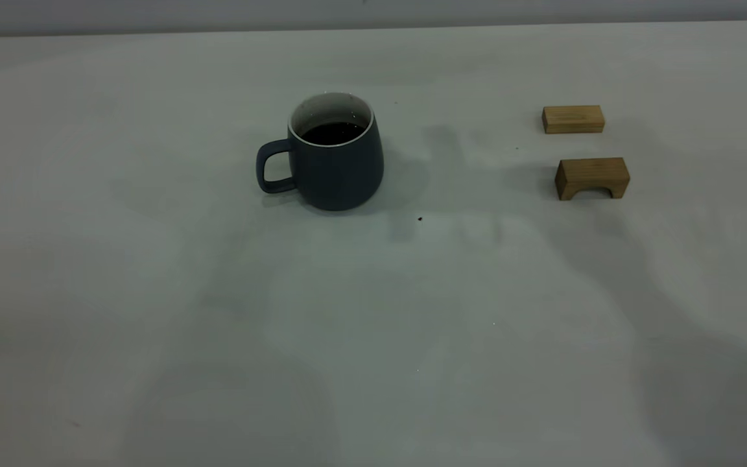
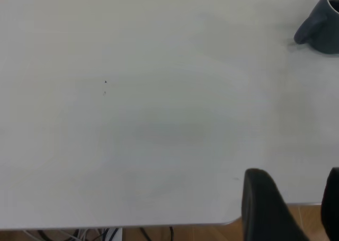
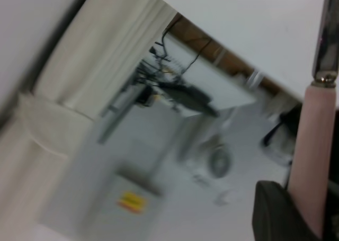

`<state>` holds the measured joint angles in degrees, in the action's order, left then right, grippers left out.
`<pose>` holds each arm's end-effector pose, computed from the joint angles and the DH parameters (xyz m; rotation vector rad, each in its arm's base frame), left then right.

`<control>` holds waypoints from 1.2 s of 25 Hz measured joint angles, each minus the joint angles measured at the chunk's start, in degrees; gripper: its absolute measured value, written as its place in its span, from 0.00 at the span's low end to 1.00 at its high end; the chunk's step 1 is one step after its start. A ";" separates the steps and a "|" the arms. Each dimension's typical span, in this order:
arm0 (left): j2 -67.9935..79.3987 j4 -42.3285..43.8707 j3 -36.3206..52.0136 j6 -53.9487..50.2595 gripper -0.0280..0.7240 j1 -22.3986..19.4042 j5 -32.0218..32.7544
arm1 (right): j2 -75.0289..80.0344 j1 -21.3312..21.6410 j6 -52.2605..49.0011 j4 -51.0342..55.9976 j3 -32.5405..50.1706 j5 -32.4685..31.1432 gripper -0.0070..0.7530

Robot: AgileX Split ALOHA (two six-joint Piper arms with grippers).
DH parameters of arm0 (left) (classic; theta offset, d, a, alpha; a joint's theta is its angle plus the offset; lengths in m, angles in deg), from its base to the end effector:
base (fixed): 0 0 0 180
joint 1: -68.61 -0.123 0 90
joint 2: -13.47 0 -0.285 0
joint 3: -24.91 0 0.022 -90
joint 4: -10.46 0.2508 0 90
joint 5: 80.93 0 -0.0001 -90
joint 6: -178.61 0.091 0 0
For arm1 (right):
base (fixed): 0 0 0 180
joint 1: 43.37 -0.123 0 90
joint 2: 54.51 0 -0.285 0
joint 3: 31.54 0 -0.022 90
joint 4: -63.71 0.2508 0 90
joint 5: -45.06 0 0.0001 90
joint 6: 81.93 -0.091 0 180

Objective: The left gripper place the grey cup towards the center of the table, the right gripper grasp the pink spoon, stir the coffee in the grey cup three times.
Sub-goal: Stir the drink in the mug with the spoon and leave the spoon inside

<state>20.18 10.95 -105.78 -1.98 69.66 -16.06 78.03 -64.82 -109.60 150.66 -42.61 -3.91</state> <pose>-0.0093 0.0009 0.2679 0.0077 2.1099 -0.0068 0.4096 0.2347 0.1866 -1.2618 -1.9828 -1.5007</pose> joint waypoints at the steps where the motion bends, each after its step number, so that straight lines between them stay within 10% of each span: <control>1: 0.00 0.00 0.00 0.00 0.49 0.00 0.00 | 0.36 -0.73 -2.67 1.63 0.00 0.41 0.20; 30: 0.00 0.00 0.00 0.00 0.49 0.00 0.00 | 21.47 1.75 -7.99 7.52 -9.63 0.86 0.20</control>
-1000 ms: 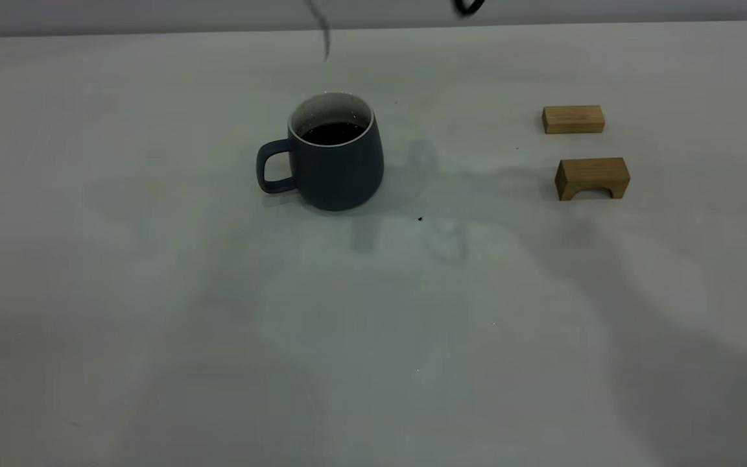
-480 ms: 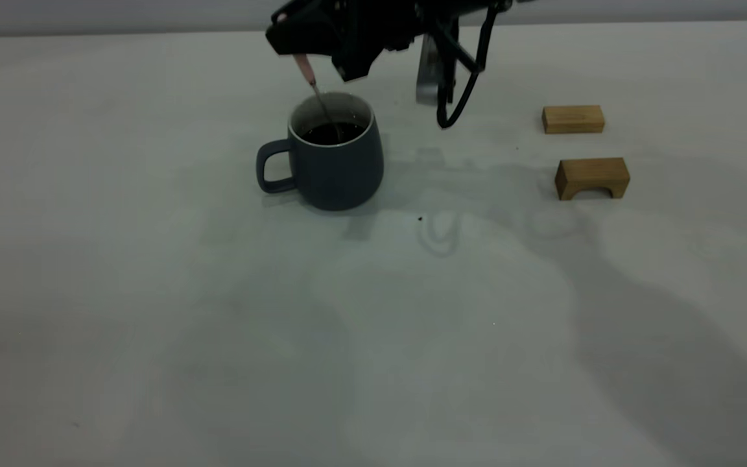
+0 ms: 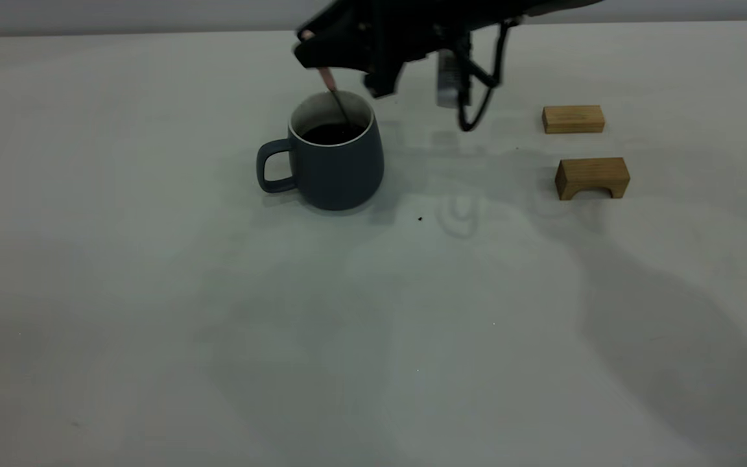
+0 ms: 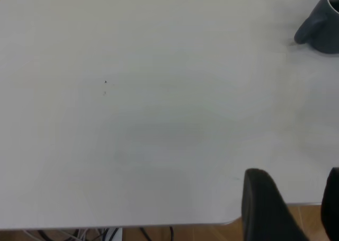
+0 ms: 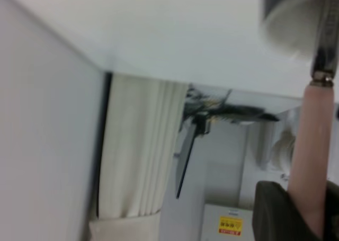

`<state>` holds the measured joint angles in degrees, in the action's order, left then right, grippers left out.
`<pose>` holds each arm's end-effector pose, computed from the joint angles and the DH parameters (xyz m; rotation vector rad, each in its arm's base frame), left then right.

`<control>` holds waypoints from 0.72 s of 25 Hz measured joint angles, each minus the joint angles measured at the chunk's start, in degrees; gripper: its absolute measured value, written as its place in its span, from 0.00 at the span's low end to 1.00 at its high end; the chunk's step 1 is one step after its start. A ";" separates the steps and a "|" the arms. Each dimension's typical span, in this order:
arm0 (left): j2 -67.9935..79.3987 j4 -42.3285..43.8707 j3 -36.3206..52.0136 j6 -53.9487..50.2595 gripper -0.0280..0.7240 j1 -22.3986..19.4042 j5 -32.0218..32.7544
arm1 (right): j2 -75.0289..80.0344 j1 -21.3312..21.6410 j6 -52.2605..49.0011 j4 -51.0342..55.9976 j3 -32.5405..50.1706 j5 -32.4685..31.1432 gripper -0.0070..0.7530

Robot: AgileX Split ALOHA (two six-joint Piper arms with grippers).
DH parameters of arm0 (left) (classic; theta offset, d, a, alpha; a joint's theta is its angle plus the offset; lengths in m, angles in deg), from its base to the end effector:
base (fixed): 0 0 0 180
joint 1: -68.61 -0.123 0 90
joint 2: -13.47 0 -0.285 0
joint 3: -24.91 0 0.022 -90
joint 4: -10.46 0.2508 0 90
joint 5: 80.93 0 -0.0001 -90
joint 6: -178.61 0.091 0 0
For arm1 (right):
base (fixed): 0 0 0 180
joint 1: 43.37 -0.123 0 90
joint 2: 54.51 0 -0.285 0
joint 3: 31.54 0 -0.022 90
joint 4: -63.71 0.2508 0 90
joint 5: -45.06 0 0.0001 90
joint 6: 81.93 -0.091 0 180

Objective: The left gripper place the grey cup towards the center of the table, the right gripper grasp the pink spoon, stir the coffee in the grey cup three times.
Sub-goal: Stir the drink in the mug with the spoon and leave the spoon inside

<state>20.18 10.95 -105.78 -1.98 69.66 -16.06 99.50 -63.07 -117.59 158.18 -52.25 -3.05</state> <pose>-0.0093 0.0009 0.2679 0.0077 2.1099 -0.0068 0.4494 0.2327 0.0541 -1.5894 -1.6357 -1.2869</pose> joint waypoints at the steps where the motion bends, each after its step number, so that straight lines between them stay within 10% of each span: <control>1: 0.00 0.00 0.00 0.00 0.49 0.00 0.00 | 0.00 0.45 -2.53 -0.82 0.00 -0.71 0.20; 7: 0.00 0.00 0.00 0.00 0.49 0.00 0.00 | 0.00 -0.45 -15.13 -1.24 -0.11 -2.28 0.20; 18: 0.00 0.00 0.00 0.00 0.49 0.00 0.00 | 0.00 -0.05 2.70 0.74 -0.11 -2.49 0.20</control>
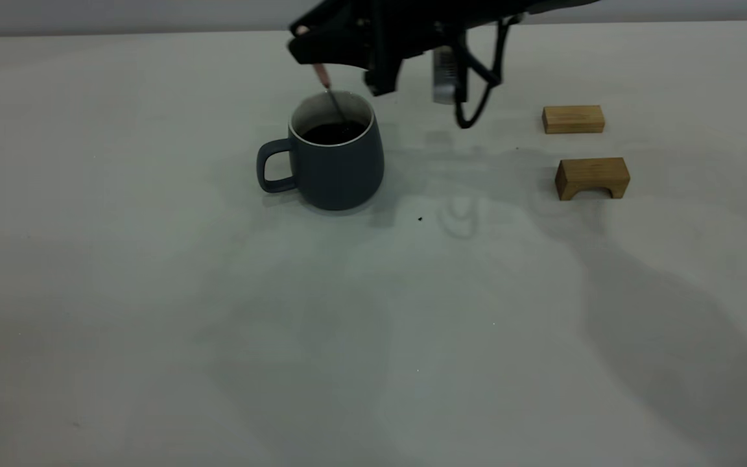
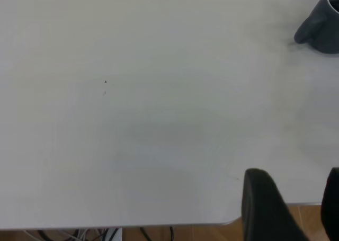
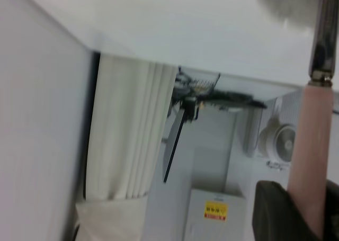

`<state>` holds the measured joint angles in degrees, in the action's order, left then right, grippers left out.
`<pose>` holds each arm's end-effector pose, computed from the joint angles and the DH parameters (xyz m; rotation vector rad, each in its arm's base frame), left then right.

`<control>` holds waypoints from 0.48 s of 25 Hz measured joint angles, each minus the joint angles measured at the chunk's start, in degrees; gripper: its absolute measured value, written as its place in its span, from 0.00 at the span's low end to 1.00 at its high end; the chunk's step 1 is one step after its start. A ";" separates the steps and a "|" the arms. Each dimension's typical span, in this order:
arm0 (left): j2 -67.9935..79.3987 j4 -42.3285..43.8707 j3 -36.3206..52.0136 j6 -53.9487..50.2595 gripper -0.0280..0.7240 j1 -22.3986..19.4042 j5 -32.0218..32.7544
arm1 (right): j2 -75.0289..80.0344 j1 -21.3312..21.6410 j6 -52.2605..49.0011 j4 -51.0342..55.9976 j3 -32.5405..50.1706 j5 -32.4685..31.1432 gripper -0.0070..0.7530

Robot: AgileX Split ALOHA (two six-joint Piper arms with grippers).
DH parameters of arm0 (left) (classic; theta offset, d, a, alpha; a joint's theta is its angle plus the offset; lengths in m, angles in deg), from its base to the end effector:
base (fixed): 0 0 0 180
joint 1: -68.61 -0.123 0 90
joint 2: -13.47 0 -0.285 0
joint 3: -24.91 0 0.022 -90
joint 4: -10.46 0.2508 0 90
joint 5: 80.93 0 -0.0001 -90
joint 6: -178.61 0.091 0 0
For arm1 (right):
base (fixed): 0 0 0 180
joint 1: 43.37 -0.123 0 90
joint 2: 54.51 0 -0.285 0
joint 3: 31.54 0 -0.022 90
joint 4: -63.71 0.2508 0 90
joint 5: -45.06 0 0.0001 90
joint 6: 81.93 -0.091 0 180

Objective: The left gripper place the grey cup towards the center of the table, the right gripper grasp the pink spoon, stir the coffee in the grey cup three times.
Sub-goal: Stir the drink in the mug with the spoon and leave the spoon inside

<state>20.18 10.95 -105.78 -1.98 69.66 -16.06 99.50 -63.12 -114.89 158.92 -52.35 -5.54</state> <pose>-0.0093 0.0009 0.2679 0.0077 2.1099 -0.0068 0.4474 0.2351 0.0574 -1.5165 -1.6560 -1.3155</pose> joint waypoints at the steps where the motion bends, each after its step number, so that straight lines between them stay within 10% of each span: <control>1: 0.00 0.00 0.00 0.00 0.49 0.00 0.00 | 0.00 0.49 -2.24 -1.18 0.00 -0.37 0.20; 7: 0.00 0.00 0.00 0.00 0.49 0.00 0.00 | 0.00 0.83 -17.72 -5.01 0.00 -2.70 0.20; 12: 0.00 0.00 0.00 0.00 0.49 0.00 0.00 | 0.00 -1.59 -8.42 0.47 -0.02 -2.25 0.20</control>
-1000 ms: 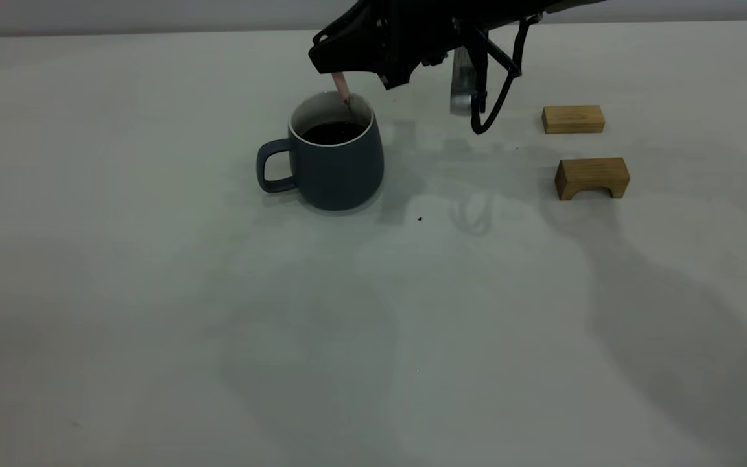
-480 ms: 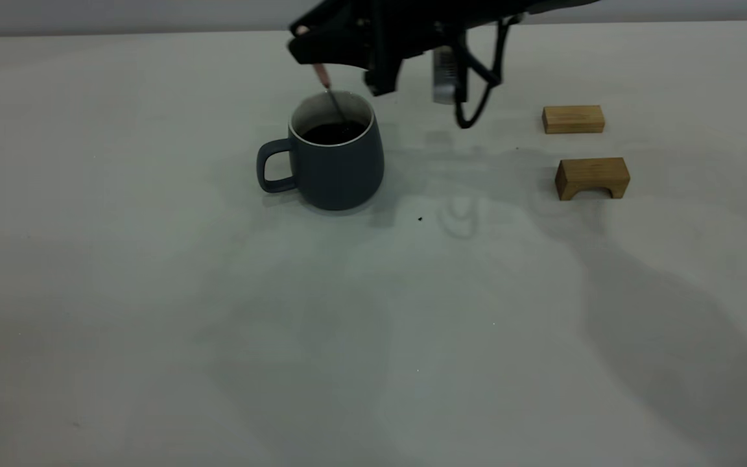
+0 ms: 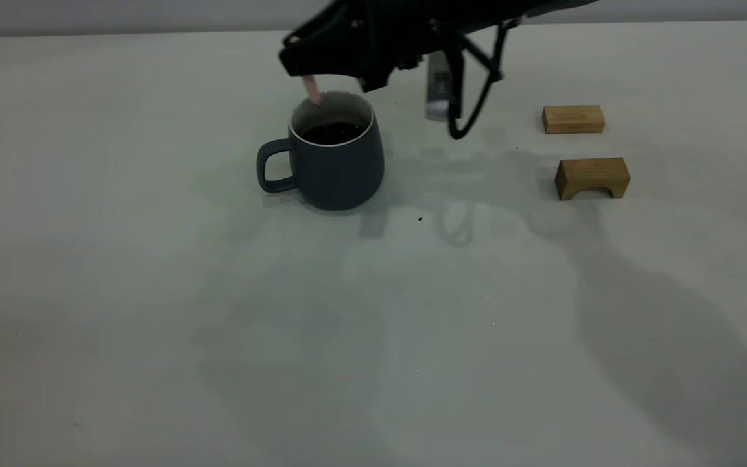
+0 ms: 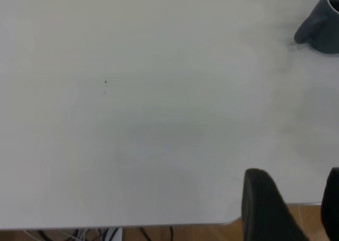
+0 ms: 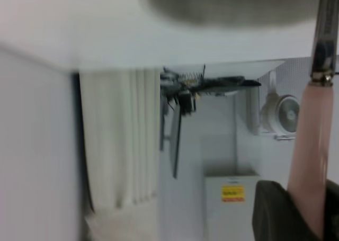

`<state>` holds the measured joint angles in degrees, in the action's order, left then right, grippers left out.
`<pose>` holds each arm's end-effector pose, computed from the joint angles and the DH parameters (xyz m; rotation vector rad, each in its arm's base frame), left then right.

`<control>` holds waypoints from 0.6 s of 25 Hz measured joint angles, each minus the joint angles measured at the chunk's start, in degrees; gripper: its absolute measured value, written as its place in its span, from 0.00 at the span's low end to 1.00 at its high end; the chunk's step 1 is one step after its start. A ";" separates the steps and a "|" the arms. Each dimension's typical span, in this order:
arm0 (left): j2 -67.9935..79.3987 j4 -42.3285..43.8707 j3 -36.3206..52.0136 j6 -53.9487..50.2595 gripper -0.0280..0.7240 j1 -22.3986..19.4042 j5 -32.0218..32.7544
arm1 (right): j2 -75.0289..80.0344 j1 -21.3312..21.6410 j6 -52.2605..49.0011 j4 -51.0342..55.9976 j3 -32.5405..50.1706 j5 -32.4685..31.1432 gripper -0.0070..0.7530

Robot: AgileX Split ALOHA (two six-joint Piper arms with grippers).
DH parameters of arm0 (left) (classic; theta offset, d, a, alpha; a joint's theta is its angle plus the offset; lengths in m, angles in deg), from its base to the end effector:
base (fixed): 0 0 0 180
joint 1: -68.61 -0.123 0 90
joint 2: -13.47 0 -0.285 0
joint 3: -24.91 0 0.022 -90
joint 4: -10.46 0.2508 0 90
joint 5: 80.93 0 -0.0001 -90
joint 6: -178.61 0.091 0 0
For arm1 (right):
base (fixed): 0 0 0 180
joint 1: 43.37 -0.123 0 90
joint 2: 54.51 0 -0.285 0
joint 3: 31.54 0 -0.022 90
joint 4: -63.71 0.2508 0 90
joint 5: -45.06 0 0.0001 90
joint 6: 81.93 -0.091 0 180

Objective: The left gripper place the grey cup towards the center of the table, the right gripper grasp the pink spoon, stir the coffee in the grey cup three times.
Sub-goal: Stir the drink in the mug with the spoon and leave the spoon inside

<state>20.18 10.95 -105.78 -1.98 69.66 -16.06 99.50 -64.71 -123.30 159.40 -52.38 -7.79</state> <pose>-0.0093 0.0009 0.2679 0.0077 2.1099 -0.0068 0.4386 0.2489 0.0601 -1.5401 -1.5125 -1.2205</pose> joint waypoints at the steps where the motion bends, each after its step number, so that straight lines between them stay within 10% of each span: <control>1: 0.00 0.00 0.00 0.00 0.49 0.00 0.00 | 0.00 -0.15 3.14 0.85 -0.05 0.13 0.20; 6: 0.00 0.00 0.00 0.00 0.49 0.00 0.00 | 0.00 1.76 10.32 -1.43 -0.07 1.07 0.20; 15: 0.00 0.00 0.00 0.00 0.49 0.00 0.00 | 0.00 2.77 -8.17 -6.38 -0.12 -1.95 0.20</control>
<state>20.18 10.95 -105.78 -1.98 69.66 -16.06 99.50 -61.94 -131.47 153.02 -52.49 -9.74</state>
